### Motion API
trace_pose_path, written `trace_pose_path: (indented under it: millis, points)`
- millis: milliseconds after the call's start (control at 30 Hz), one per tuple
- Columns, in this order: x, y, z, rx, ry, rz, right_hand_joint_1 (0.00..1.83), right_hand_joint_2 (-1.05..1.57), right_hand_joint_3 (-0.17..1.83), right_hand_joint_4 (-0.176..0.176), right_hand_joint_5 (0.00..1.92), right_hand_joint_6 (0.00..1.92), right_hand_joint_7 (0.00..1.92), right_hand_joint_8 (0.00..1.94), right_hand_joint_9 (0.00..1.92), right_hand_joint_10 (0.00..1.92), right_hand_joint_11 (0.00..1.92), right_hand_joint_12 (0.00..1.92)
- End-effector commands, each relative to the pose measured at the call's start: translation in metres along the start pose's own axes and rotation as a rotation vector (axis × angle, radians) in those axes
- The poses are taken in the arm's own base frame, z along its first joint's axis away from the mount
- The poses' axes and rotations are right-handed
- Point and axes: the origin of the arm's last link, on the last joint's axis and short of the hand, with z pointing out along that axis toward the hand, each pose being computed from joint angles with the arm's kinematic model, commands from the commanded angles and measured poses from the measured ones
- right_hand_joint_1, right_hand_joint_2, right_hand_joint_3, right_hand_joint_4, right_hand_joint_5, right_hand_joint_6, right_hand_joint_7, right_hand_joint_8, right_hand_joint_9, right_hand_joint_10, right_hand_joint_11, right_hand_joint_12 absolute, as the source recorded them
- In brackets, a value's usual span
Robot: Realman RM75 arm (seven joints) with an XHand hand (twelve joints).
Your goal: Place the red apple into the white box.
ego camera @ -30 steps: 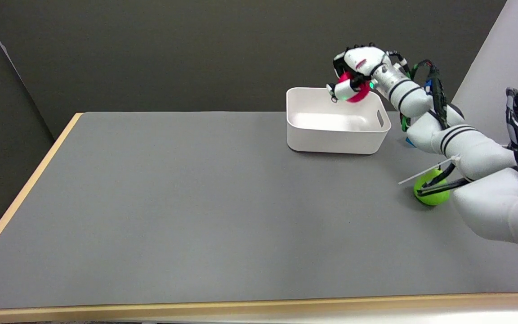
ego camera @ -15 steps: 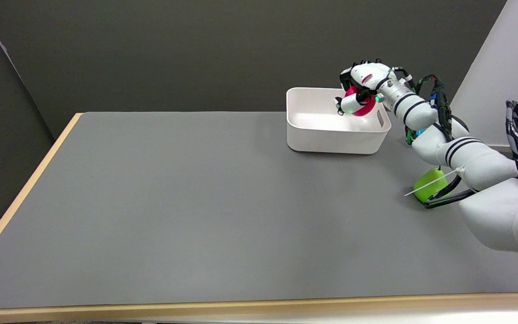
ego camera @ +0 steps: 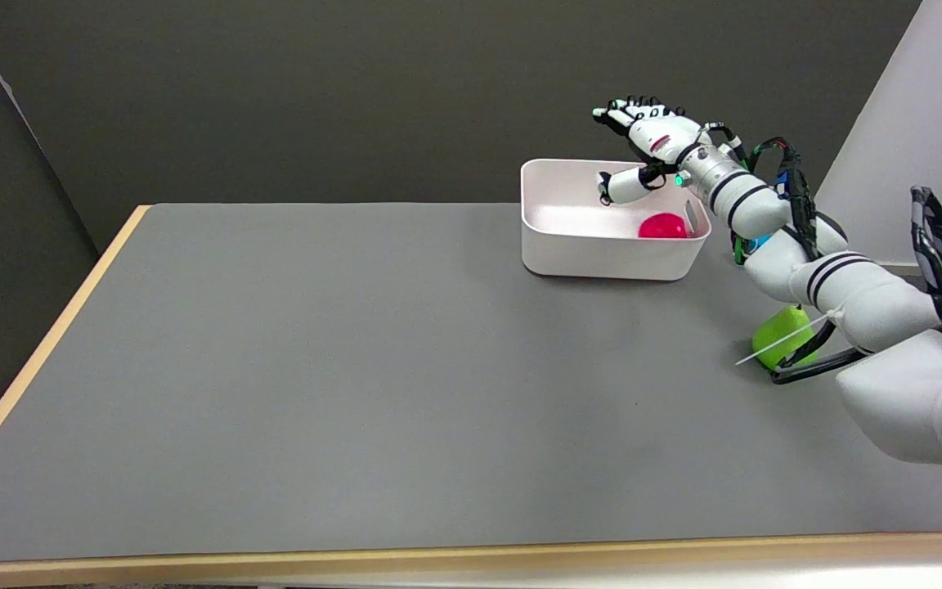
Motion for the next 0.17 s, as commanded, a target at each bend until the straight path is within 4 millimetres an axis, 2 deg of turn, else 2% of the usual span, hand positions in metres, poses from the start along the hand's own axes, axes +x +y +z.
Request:
trace_pose_path:
  millis: [33, 67, 133, 167]
  points:
    - [0.031, -0.032, -0.012, 0.136, 0.19, 0.222, 0.26, 0.71, 0.95, 0.089, 0.0, 0.23, 0.0, 0.0, 0.0, 0.07, 0.0, 0.35]
    - [0.036, -0.033, -0.016, 0.15, 0.219, 0.247, 0.26, 0.7, 0.96, 0.086, 0.0, 0.22, 0.0, 0.0, 0.0, 0.04, 0.0, 0.29]
    - [0.05, -0.035, -0.036, 0.199, 0.325, 0.331, 0.27, 0.69, 0.96, 0.083, 0.01, 0.2, 0.0, 0.0, 0.0, 0.0, 0.0, 0.23]
    - [0.05, -0.032, -0.042, 0.201, 0.344, 0.355, 0.27, 0.69, 0.96, 0.082, 0.01, 0.2, 0.0, 0.0, 0.0, 0.0, 0.0, 0.22]
